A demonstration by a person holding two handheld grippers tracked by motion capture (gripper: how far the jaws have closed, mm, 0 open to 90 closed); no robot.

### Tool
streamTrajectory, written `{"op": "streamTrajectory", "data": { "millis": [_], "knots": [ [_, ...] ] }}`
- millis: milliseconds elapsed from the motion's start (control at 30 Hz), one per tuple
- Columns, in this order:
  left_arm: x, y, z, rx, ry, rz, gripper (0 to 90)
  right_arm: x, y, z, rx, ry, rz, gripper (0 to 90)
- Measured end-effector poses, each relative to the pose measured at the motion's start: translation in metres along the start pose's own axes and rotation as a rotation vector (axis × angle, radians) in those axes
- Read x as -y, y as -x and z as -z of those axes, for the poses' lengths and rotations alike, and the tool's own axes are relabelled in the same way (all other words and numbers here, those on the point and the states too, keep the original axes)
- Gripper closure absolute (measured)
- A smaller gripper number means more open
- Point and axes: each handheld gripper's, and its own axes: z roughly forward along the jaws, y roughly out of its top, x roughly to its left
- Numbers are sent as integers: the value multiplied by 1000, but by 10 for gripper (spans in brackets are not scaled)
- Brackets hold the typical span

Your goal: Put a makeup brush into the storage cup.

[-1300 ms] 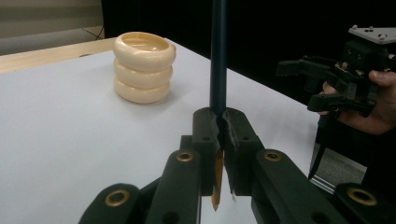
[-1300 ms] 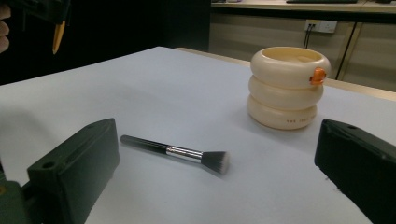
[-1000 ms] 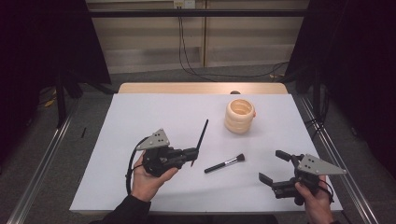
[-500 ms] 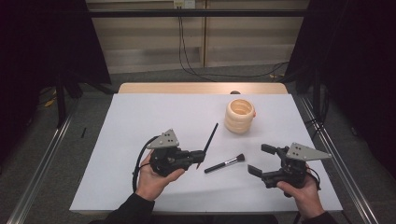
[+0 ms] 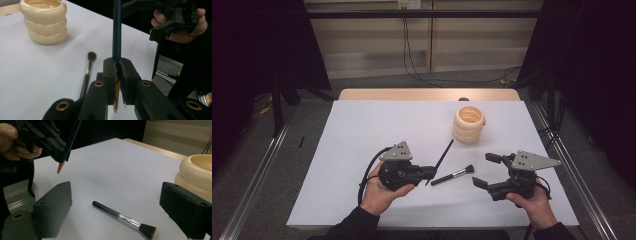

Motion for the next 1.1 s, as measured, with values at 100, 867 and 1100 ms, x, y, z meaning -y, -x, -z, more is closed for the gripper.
{"op": "streamTrajectory", "data": {
  "millis": [100, 867, 1100],
  "knots": [
    [0, 1, -1, 5, -11, -6, 841, -1, 1, -1, -46, -9, 15, 122],
    [1, 4, -10, -6, -173, -63, 842, -9, -1, -13, -174, -101, 64, 297],
    [-2, 7, -12, 6, -233, -83, 841, -14, -1, -17, -197, -146, 39, 296]
  ]
}}
